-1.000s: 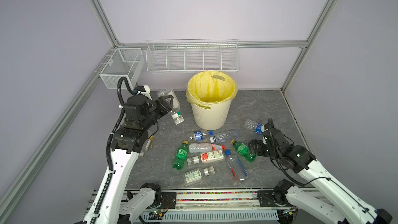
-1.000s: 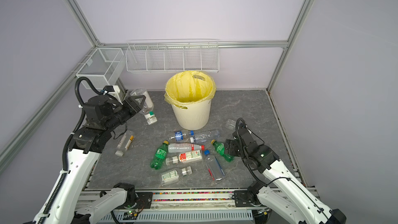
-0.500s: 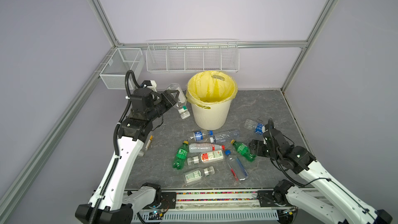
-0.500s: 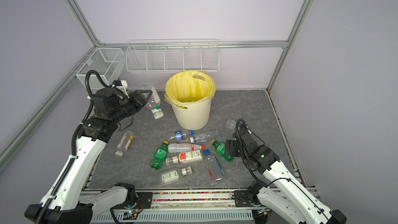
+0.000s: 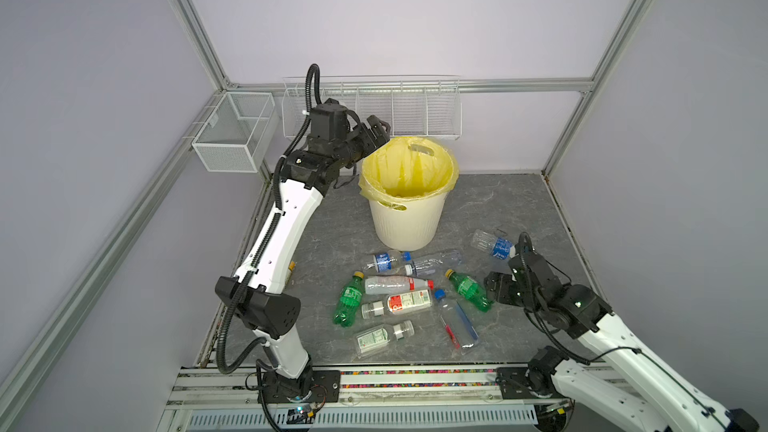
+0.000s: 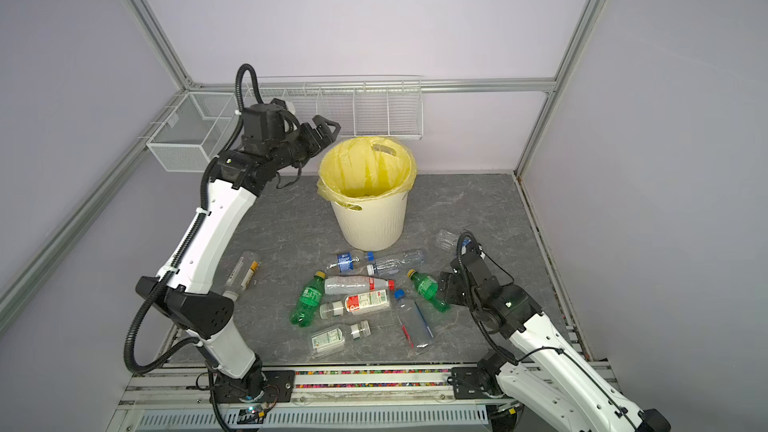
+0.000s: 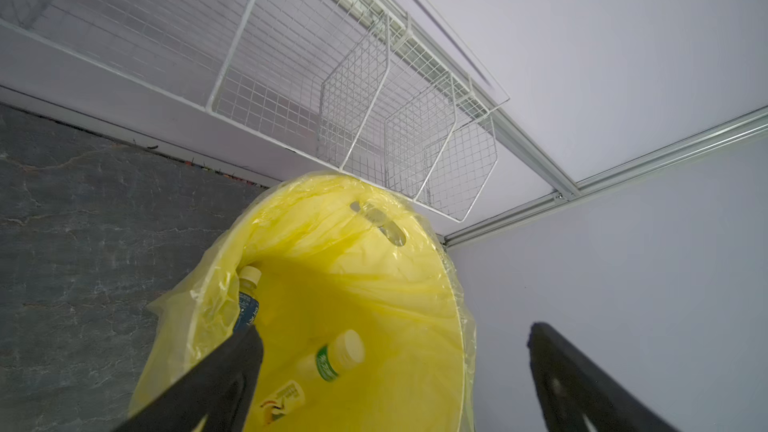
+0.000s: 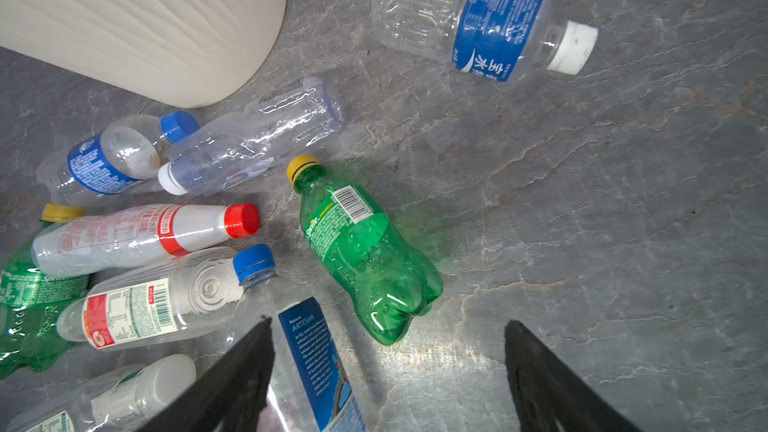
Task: Throw the plastic bottles in the bin
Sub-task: 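Open the left gripper over the bin to drop the green-label bottle, then draw the left gripper back from the bin and lower the right gripper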
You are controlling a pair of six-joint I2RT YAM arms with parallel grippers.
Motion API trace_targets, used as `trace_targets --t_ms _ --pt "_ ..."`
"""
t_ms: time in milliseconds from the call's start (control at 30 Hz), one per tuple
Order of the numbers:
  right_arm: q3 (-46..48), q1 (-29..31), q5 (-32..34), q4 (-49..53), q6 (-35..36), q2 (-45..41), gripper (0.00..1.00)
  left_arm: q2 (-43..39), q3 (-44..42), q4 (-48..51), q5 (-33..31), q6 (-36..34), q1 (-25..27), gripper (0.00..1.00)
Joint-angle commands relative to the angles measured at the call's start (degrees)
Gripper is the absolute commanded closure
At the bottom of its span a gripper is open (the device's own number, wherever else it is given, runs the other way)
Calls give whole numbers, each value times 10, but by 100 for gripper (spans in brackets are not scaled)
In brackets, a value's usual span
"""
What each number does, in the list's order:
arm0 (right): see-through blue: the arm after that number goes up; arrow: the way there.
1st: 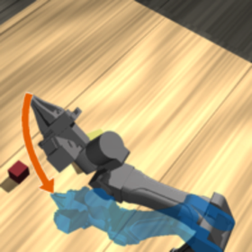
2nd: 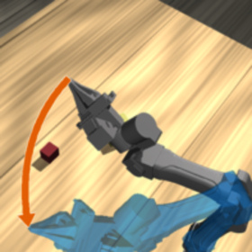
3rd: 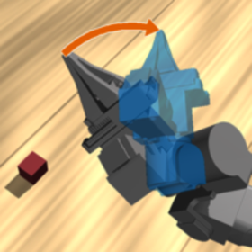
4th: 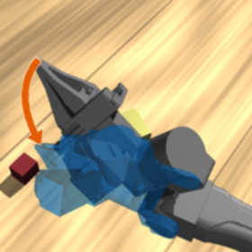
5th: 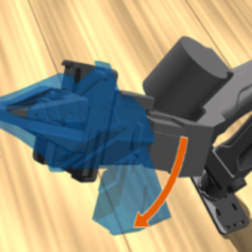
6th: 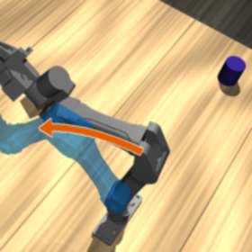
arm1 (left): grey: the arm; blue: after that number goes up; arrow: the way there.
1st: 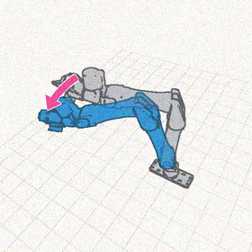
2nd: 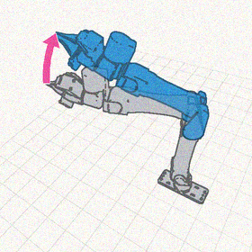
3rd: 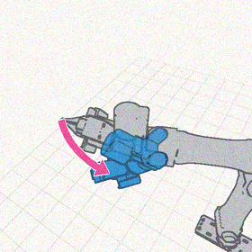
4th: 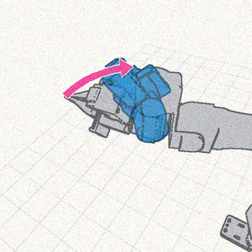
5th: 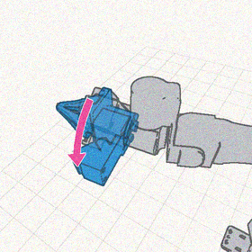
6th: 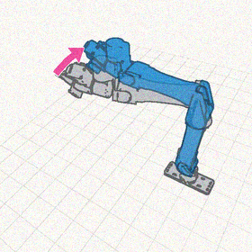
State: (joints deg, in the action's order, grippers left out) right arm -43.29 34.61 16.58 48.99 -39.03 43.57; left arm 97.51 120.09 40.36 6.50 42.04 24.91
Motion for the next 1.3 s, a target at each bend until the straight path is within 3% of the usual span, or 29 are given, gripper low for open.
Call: trace_targets --t_ms 0,300,767,1267 --pt "-9 1 31 20 -1 -18 12 -67 -7 10 1 -26 1 0" --pt "-25 1 53 23 15 2 12 -143 -130 -12 26 -44 -21 0" --pt "-41 0 74 21 56 12 12 -256 -296 -14 4 -84 -41 0" --pt "-19 1 -34 -15 110 20 12 -329 -469 -41 -6 -84 -42 0"
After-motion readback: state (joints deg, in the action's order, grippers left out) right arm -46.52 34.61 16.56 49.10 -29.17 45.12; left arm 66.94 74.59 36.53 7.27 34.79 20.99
